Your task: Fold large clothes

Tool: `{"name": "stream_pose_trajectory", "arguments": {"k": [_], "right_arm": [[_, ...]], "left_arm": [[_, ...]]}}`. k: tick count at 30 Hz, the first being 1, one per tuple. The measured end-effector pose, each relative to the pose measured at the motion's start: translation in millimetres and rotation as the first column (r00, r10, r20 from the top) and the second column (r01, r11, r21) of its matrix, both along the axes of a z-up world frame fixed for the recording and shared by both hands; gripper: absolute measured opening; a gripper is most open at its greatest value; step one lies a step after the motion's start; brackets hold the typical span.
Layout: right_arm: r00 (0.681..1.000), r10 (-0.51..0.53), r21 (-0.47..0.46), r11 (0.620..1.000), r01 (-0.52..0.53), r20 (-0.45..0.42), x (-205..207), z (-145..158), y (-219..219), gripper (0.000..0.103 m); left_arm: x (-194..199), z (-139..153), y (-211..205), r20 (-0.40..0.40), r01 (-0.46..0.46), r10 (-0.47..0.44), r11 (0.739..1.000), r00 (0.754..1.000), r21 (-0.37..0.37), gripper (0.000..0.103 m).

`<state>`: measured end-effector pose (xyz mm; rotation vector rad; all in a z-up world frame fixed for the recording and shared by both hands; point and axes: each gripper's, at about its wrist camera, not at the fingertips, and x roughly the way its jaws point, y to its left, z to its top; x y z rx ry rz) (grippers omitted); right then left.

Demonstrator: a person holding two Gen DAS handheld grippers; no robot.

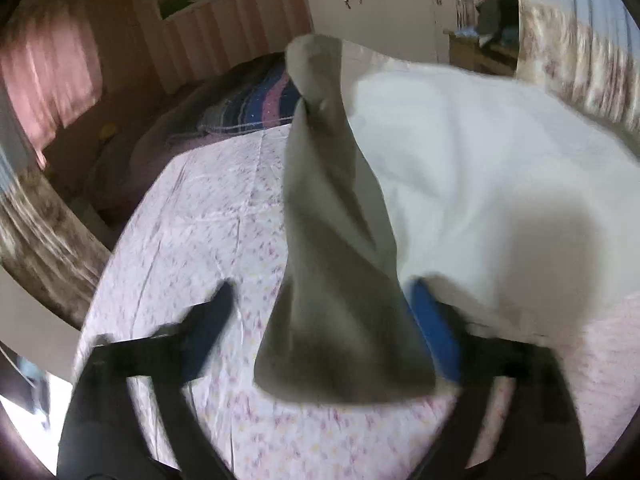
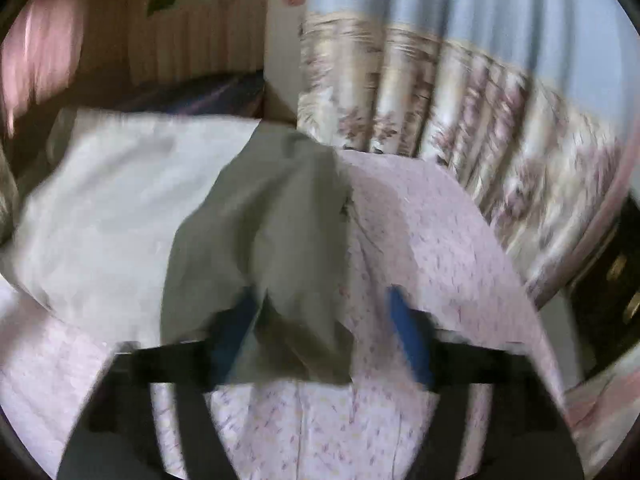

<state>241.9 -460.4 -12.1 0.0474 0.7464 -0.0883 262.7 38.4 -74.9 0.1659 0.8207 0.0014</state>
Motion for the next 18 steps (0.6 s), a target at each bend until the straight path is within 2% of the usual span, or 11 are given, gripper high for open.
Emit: {"name": "stream_pose_trajectory", "arguments": {"k": [2, 4, 6, 10, 14, 17, 18], "right_arm": [[1.000, -0.008, 0.158, 0.987, 0.005, 0.020, -12, 0, -15, 0.085], [1.000, -0.006, 0.298, 0.955, 0.004, 0.006, -15, -7, -26, 0.088], [0.999, -0.029, 0.361, 0.932, 0.035, -0.024, -14, -17, -29, 0.088], [0.997, -0.055, 0.377, 0.924, 0.072, -0.055, -8, -31, -26, 0.088], [0.996, -0.025, 0.338, 0.940, 0.053, -0.089, 4, -44, -13, 0.088], [0.997, -0.014, 0.310, 0.950, 0.037, -0.075, 14, -46, -5, 0.088], [0.997, 0.000, 0.281, 0.960, 0.022, -0.077, 19, -46, -1, 0.085]], "left_arm": [[-15, 7, 5, 0.021, 0.015, -0.014, 0.998, 1.000, -0.059, 0.100], [-28, 10, 6, 0.031, 0.000, 0.003, 0.997, 1.000, -0.083, 0.100], [-32, 6, 7, 0.018, -0.013, 0.015, 0.992, 1.000, -0.127, 0.100], [-20, -18, 8, -0.080, -0.036, 0.022, 0.984, 0.997, -0.172, 0.100], [-6, -25, 7, -0.073, -0.025, 0.013, 0.986, 0.997, -0.167, 0.100], [11, -32, 3, -0.090, 0.013, -0.025, 0.992, 0.996, -0.128, 0.100], [15, -34, -1, -0.094, 0.031, -0.041, 0.994, 0.995, -0.108, 0.100]]}}
